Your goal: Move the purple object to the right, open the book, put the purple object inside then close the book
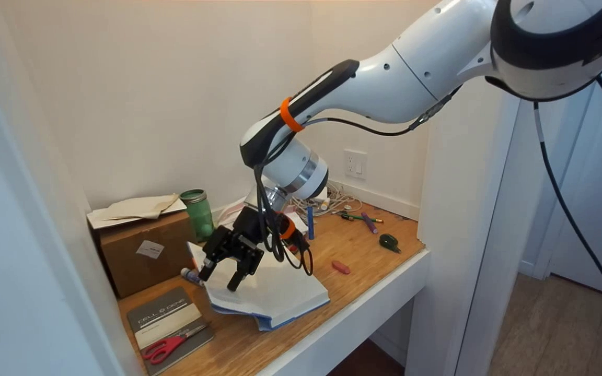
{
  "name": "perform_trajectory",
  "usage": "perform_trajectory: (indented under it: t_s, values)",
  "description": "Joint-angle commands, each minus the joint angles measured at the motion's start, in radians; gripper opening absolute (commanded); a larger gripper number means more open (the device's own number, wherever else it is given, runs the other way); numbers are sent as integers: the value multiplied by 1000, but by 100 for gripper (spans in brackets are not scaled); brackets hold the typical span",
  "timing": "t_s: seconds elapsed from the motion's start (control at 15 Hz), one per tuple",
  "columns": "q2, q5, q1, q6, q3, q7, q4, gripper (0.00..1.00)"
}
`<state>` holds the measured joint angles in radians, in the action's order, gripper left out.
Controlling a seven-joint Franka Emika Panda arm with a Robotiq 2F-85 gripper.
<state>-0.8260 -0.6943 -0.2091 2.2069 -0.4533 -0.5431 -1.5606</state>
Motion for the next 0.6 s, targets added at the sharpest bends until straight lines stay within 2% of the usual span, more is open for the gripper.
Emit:
perform_trajectory:
  t_s: [0.0,0.53]
  values:
    - [-77,5,-10,-47,-22,-14,96,100]
    - [-170,97,-55,-55,14,30,169,100]
